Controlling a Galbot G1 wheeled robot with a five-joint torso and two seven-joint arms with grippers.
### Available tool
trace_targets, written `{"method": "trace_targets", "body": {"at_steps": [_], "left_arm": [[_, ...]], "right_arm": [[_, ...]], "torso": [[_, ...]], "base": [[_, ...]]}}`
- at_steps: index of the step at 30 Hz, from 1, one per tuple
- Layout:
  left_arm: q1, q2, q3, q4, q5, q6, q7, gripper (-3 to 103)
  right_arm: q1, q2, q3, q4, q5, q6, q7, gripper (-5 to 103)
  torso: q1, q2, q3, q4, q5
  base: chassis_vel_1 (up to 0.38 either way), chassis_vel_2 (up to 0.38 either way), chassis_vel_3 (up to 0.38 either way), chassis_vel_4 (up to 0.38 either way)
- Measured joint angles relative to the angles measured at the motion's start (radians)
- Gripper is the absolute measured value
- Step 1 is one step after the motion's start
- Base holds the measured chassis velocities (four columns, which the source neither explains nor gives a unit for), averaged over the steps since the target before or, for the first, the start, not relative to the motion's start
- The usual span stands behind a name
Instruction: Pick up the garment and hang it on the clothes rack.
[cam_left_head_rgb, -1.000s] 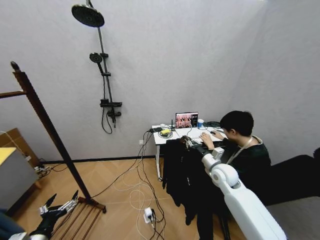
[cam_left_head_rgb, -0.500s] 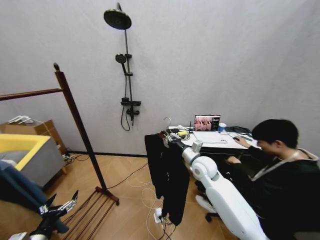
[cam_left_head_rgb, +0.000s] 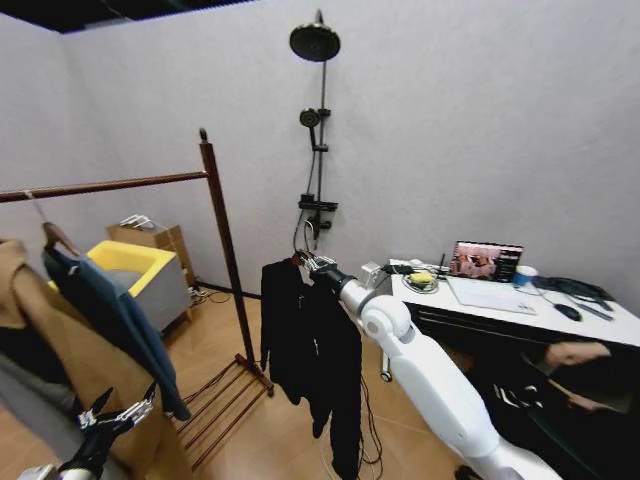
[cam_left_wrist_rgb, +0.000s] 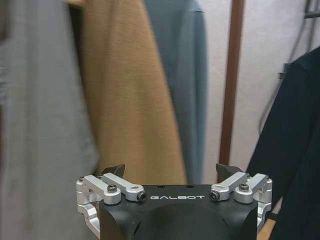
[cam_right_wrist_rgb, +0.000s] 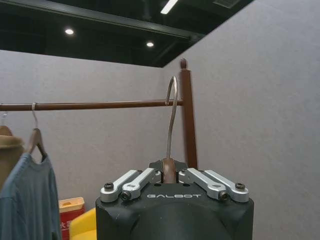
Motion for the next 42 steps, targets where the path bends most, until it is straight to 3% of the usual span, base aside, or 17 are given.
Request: {"method": "trace_targets", "body": {"at_steps": [18, 27, 33, 42], "left_arm": [[0.0, 0.0, 0.0, 0.0, 0.0, 0.0, 0.0, 100], [0.0, 0.0, 0.0, 0.0, 0.0, 0.0, 0.0, 100], [0.0, 0.0, 0.0, 0.0, 0.0, 0.0, 0.0, 100], [0.0, 0.0, 0.0, 0.0, 0.0, 0.0, 0.0, 100]], "right_arm": [[0.359, 0.17, -0.17, -0.347, -0.127, 0.063, -0.05, 9], [0.477, 0.246, -0.182, -0.505, -0.22, 0.11, -0.057, 9], [0.533, 0.291, -0.163, -0.62, -0.27, 0.135, -0.058, 9], [0.627, 0.423, -0.167, -0.861, -0.328, 0.186, -0.047, 9]], "torso": [[-0.019, -0.039, -0.021, 0.0006, 0.0001], [-0.02, -0.041, -0.022, -0.0006, 0.0002], [-0.019, -0.041, -0.021, -0.0002, 0.0003], [-0.018, -0.039, -0.021, 0.0004, 0.0001]], "base": [[0.13, 0.122, 0.124, 0.124], [0.049, 0.051, 0.038, 0.046], [0.0, 0.0, 0.0, 0.0], [0.0, 0.0, 0.0, 0.0]]}}
